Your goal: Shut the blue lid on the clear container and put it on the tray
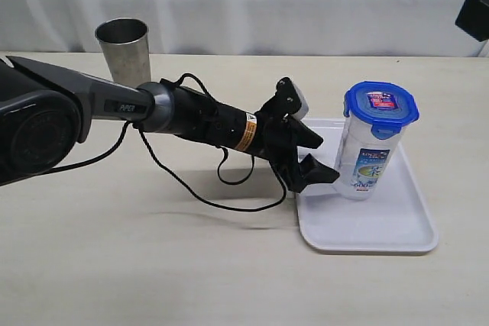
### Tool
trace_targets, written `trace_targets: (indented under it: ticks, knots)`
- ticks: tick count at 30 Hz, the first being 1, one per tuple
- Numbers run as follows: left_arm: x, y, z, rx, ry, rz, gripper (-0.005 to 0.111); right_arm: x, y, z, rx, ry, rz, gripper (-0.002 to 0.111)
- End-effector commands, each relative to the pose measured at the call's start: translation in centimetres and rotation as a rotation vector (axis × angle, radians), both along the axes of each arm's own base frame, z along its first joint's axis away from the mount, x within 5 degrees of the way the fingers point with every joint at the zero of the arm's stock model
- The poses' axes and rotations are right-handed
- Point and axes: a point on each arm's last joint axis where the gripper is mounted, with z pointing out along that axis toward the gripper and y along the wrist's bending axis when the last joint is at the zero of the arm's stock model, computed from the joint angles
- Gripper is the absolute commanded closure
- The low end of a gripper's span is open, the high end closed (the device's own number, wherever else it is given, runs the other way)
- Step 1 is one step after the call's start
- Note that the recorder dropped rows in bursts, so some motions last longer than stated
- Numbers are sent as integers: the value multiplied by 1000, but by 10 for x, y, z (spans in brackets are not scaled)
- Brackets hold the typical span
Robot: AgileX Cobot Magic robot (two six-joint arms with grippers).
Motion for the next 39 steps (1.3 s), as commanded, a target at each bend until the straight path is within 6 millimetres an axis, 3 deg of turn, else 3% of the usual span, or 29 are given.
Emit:
trace_targets:
  ticks: [1,5,11,18,25,39]
  knots:
    - [7,5,13,80,-74,31,54,0,-1,-2,-8,0,-4,104]
    - [7,8,25,121,-51,37,77,0,-1,-2,-8,0,-4,104]
    - [11,14,63,75,-50,93,107,0,-1,-2,-8,0,-4,104]
    - [18,28,105,79,-103,314,107,0,-1,-2,-12,-1,-4,104]
    - [8,68,146,162,-261,601,107,0,-1,-2,-12,-1,-4,104]
    - [-71,143,218,175,-416,798,107,0,-1,-1,-8,-1,-3,104]
